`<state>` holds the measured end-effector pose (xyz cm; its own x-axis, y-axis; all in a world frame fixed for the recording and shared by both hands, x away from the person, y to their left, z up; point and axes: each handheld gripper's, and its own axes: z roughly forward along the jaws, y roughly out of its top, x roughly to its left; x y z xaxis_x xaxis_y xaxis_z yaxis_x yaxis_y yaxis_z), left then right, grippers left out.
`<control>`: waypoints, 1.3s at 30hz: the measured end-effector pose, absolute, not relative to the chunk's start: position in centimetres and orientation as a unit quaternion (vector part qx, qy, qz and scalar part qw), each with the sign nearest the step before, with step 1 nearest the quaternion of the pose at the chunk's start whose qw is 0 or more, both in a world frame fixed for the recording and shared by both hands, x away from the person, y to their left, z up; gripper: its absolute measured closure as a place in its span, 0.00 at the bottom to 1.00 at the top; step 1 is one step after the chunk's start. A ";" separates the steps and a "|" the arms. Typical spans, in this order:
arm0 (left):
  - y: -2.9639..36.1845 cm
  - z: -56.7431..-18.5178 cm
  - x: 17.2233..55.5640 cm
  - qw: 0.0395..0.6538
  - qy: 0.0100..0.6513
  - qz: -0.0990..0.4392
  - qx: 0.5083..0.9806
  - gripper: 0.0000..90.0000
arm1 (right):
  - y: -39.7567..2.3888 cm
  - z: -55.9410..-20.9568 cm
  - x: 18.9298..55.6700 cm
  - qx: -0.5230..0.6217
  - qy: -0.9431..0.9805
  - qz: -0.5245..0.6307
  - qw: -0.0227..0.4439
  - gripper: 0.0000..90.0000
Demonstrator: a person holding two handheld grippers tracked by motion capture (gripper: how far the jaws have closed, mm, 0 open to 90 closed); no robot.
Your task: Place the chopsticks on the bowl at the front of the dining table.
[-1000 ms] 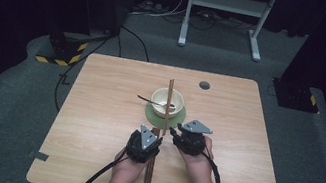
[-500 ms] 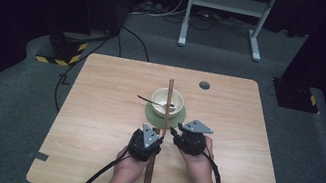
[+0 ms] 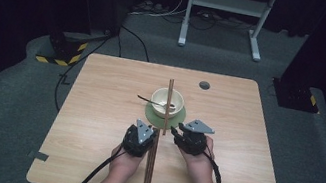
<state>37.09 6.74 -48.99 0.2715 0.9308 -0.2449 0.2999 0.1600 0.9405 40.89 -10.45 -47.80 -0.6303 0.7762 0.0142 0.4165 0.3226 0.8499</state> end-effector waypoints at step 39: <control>5.7 -49.7 43.8 0.567 0.528 0.272 0.570 0.84 | -6.4 -48.0 44.7 0.402 0.792 0.382 0.255 0.81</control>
